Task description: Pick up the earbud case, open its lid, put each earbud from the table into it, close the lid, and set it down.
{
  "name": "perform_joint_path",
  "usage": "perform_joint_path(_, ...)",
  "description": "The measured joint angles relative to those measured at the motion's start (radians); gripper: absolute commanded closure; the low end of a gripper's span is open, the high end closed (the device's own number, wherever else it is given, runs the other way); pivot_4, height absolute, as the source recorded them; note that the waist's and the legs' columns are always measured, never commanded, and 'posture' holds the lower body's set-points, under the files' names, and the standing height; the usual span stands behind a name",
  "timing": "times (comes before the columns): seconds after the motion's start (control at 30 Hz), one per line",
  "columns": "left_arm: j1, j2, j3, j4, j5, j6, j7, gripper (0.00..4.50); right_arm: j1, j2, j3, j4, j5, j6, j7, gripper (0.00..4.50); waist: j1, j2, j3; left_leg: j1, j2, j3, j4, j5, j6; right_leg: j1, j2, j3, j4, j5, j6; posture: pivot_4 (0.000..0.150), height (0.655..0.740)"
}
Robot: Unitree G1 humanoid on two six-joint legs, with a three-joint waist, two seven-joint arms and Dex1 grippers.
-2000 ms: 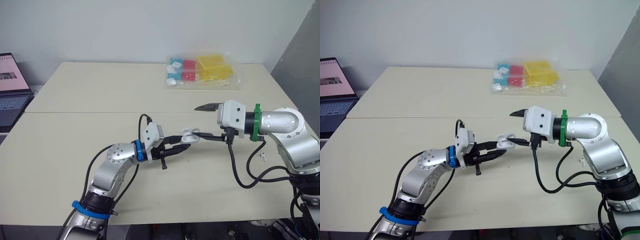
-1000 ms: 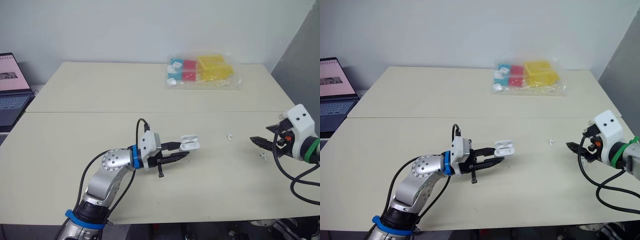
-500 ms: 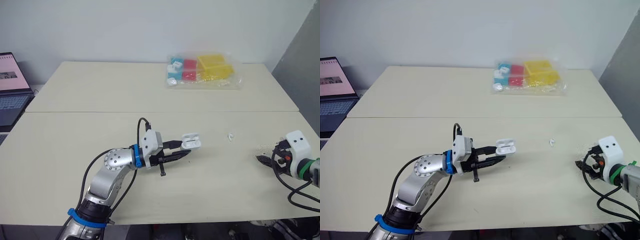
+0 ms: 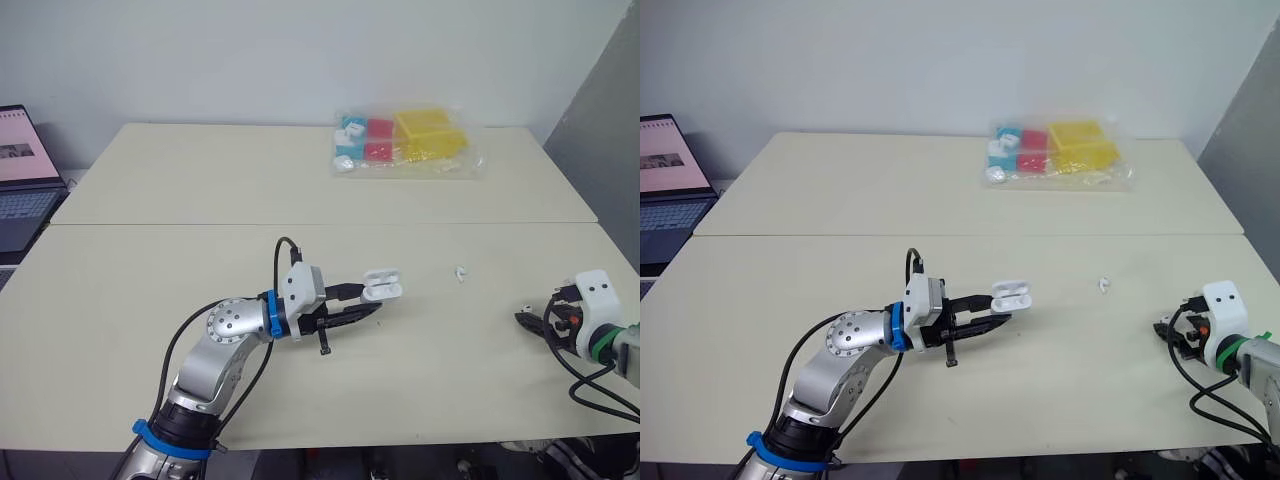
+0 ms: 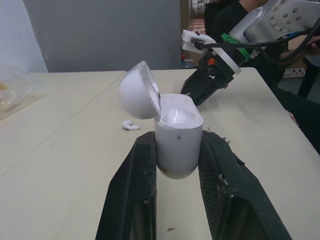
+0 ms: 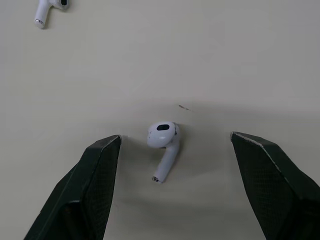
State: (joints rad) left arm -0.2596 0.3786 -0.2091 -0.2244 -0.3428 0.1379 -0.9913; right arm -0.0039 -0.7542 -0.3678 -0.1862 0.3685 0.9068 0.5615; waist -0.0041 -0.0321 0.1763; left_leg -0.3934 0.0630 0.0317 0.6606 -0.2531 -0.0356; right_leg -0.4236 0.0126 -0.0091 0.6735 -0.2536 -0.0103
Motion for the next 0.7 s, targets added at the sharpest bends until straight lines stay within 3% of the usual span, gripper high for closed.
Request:
perform_joint_path(0.2, -0.001, 0.001, -0.001, 0.0, 0.01, -0.011, -0.001, 3.72, -0.02, 0.015, 0.001, 0.026, 0.008, -0.001, -0.001, 0.87, 0.0, 0.0, 0.0, 0.0, 0.0, 0.0, 0.0, 0.0, 0.0, 0.0, 0.0, 0.0, 0.0, 0.0, 0.0, 0.15, 0.74)
perform_joint_path(0.3, 0.0, 0.002, -0.001, 0.0, 0.011, -0.011, -0.001, 3.72, -0.022, 0.015, 0.002, 0.028, 0.007, 0.003, -0.002, 1.44, 0.0, 0.0, 0.0, 0.0, 0.0, 0.0, 0.0, 0.0, 0.0, 0.0, 0.0, 0.0, 0.0, 0.0, 0.0, 0.15, 0.74)
perform_joint_path(0.53, 0.0, 0.003, -0.001, 0.0, 0.014, -0.011, -0.001, 3.72, -0.022, 0.015, 0.001, 0.02, 0.011, 0.018, 0.003, 4.01, 0.0, 0.0, 0.0, 0.0, 0.0, 0.0, 0.0, 0.0, 0.0, 0.001, 0.0, 0.0, 0.0, 0.0, 0.0, 0.15, 0.74)
perform_joint_path(0.7, 0.0, 0.009, -0.001, 0.0, 0.014, -0.011, -0.001, 3.72, -0.01, -0.014, 0.006, 0.016, 0.013, 0.016, 0.032, 4.09, 0.001, 0.0, 0.0, 0.0, 0.0, 0.0, 0.0, 0.0, 0.0, 0.001, 0.0, 0.0, 0.0, 0.0, 0.0, 0.15, 0.74)
